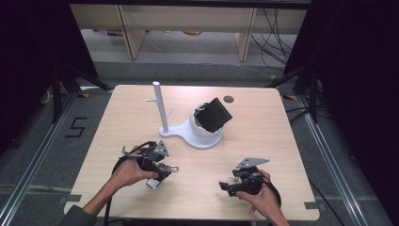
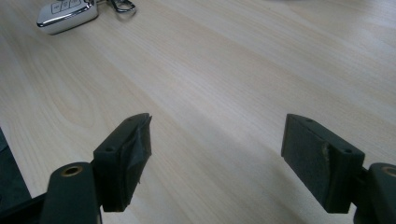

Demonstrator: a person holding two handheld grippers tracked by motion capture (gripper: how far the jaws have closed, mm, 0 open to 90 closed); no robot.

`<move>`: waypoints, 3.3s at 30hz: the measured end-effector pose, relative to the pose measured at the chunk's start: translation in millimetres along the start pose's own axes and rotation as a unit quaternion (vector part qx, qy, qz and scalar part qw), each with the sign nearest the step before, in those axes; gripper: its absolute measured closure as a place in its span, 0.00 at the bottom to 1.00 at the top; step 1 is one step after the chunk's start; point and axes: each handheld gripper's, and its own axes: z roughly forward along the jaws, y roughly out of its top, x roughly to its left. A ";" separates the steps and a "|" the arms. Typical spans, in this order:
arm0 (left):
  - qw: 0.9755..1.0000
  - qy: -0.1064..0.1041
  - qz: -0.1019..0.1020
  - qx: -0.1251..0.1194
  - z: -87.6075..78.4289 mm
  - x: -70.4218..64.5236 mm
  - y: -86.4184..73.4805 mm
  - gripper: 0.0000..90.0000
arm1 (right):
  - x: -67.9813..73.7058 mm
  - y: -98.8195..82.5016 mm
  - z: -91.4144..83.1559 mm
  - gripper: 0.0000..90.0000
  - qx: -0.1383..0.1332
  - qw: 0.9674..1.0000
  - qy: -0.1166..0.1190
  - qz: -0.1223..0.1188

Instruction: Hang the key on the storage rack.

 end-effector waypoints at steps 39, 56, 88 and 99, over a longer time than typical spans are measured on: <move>0.983 -0.061 0.022 0.170 39.9 14.1 37.2 0.74 | 1.0 0.1 3.0 0.28 0.002 1.000 0.012 -0.010; 0.975 -0.067 0.038 0.211 44.1 9.7 46.9 0.82 | 1.9 0.0 3.6 0.28 0.004 1.000 0.014 -0.016; 0.984 -0.060 0.021 0.169 15.2 25.8 42.7 0.83 | 1.7 -0.5 4.0 0.28 0.006 1.000 0.017 -0.008; 0.988 -0.025 -0.004 0.153 -33.2 44.0 43.5 0.83 | 0.6 -1.7 6.7 0.28 0.000 1.000 0.017 -0.007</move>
